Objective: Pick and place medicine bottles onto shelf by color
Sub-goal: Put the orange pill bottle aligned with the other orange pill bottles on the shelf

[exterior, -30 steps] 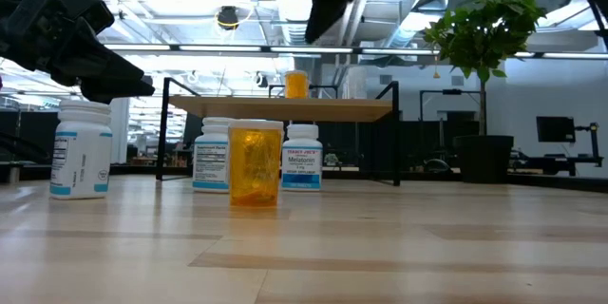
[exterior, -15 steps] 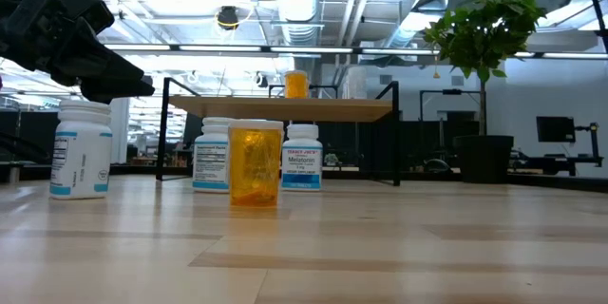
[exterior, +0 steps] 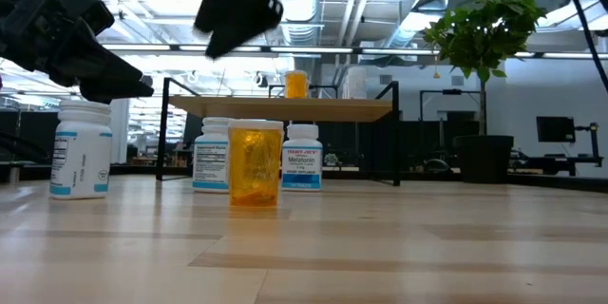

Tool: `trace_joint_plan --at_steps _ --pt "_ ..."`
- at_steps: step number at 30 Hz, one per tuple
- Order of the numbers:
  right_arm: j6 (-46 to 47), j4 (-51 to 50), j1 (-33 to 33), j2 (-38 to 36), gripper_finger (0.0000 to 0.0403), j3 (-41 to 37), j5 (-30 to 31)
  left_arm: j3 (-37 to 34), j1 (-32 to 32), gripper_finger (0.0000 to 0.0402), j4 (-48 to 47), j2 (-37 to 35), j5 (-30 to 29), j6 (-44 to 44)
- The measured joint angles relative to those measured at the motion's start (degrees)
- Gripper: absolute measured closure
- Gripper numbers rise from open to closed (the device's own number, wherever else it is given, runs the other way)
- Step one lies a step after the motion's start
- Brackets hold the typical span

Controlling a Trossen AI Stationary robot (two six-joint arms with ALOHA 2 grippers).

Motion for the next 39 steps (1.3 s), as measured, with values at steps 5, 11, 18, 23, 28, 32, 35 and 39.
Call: trace_joint_plan --at_steps 5,11,18,23,28,32,35,39 --pt "3.89 -0.49 -0.02 1.90 0.0065 0.35 -0.03 0.00 0.00 0.0180 0.00 0.19 0.00 0.01" --pt "4.09 -2.95 0.09 2.25 0.0071 0.35 -0.16 0.00 -0.02 0.0180 0.00 0.17 0.02 0.02" --pt "9.53 -6.43 0.09 2.18 0.0072 0.35 -0.15 0.00 -0.01 0.0180 0.00 0.17 0.02 0.02" --pt "12.83 -9.19 0.09 2.20 0.0077 0.35 2.43 0.00 -0.01 0.0180 0.00 0.17 0.04 0.02" --pt "12.98 -9.06 0.04 2.19 0.0078 0.34 2.83 0.00 -0.02 0.0180 0.00 0.17 0.04 0.02" --pt "12.98 -8.92 0.07 2.18 0.0078 -0.75 2.83 0.00 -0.02 0.0180 0.00 0.17 0.07 0.02" --pt "12.98 -7.87 0.04 2.16 0.0078 -2.13 2.83 0.00 0.00 0.0180 0.00 0.17 0.07 0.02" --pt "12.96 -6.28 0.07 2.18 0.0078 -3.46 2.88 0.00 0.00 0.0180 0.00 0.19 0.07 0.04"
